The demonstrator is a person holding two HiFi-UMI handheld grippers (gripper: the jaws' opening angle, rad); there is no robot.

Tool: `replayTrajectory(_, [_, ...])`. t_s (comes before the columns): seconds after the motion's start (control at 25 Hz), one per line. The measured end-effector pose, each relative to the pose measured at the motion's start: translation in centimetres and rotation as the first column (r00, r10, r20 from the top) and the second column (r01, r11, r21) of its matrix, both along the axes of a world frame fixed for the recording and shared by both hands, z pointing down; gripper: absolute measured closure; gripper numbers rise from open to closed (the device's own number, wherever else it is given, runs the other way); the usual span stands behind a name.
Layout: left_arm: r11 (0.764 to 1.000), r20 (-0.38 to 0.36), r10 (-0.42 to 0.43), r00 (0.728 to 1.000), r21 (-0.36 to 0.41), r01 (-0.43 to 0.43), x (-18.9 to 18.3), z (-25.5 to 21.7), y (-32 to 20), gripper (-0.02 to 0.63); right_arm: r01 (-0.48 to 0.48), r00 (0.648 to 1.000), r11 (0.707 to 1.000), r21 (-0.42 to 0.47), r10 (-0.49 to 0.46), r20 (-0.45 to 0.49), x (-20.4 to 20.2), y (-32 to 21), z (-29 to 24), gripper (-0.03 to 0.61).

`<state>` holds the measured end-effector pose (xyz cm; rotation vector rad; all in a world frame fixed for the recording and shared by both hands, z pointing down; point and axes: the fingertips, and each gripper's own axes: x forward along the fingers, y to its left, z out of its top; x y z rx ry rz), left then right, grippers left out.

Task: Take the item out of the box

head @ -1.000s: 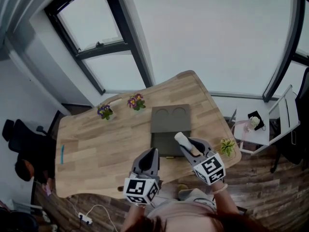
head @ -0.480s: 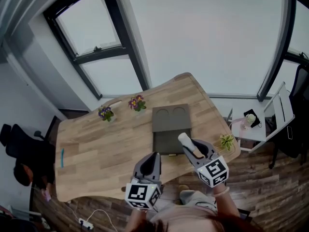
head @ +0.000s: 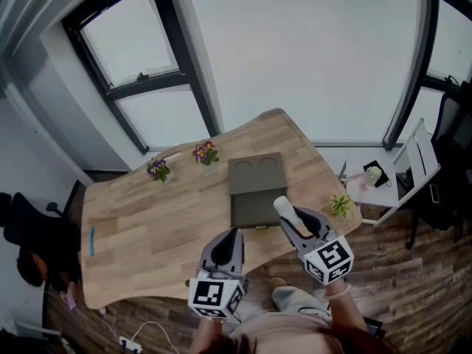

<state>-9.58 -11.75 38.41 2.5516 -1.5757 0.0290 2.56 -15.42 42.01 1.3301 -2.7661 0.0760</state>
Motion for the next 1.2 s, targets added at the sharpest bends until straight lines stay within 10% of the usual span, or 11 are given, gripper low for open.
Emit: replayTrajectory(1.2, [0.995, 0.013, 0.081, 0.997, 0.057, -0.082, -0.1, -2.5, 5.6, 0.614, -0.027, 1.000, 0.998, 0.048, 0.026, 0.005, -0.3, 6.3, -3.1, 0.445])
